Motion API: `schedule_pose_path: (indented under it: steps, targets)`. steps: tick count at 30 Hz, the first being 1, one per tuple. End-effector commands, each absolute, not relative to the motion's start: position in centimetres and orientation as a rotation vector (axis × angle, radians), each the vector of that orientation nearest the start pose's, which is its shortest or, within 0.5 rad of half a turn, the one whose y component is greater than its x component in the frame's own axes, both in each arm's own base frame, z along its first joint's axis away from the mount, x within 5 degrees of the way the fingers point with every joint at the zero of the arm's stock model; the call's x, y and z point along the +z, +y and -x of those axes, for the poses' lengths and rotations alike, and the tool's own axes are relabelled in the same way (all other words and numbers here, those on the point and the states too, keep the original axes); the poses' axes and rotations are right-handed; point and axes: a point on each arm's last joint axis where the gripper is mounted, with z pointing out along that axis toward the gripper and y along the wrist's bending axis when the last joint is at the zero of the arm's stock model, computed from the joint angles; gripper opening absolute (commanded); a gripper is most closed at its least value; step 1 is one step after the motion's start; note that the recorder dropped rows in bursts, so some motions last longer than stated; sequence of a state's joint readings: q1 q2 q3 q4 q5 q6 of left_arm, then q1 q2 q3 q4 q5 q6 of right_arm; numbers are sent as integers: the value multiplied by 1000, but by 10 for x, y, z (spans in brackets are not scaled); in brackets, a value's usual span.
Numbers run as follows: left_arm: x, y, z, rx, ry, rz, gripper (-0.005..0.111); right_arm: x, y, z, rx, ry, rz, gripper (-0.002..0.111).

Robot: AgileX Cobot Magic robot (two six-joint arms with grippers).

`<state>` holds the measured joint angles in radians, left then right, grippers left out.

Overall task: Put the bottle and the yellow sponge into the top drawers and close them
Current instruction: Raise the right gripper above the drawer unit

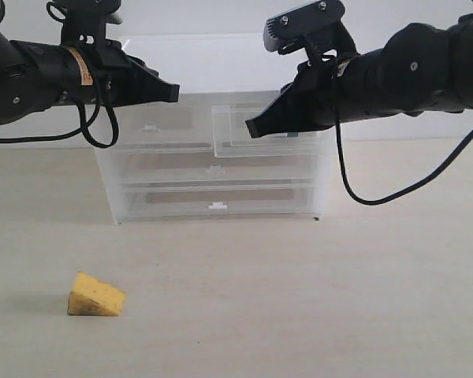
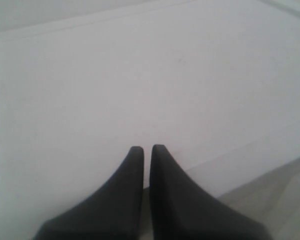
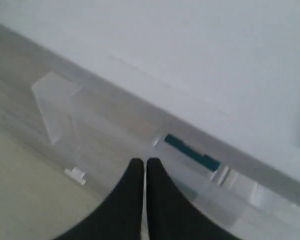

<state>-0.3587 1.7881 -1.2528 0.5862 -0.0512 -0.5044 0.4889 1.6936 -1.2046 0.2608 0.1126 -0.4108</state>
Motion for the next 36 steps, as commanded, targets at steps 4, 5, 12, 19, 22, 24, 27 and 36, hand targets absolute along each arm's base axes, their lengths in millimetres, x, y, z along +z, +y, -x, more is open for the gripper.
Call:
schedule_pose_path:
  steps: [4, 5, 12, 19, 22, 24, 27, 36]
  targets:
    - [244, -141, -387, -117, 2083, -432, 4, 299, 181, -320, 228, 2092, 916, 0]
    - [244, -141, -387, -117, 2085, -429, 4, 300, 183, -321, 244, 2133, 944, 0]
    - [243, -139, -387, -105, 2100, -426, 4, 285, 200, -347, 296, 2162, 925, 0]
    - [242, -139, -387, -100, 2102, -430, 4, 282, 209, -365, 305, 2138, 898, 0]
    - [243, -139, -387, -100, 2100, -432, 4, 287, 211, -371, 296, 2092, 869, 0]
    - [243, -139, -387, -100, 2100, -432, 4, 289, 211, -373, 292, 2070, 848, 0]
    - [243, -139, -387, -100, 2100, -432, 4, 291, 211, -375, 285, 2042, 825, 0]
    - [243, -139, -387, -100, 2100, -432, 4, 293, 211, -377, 279, 2018, 800, 0]
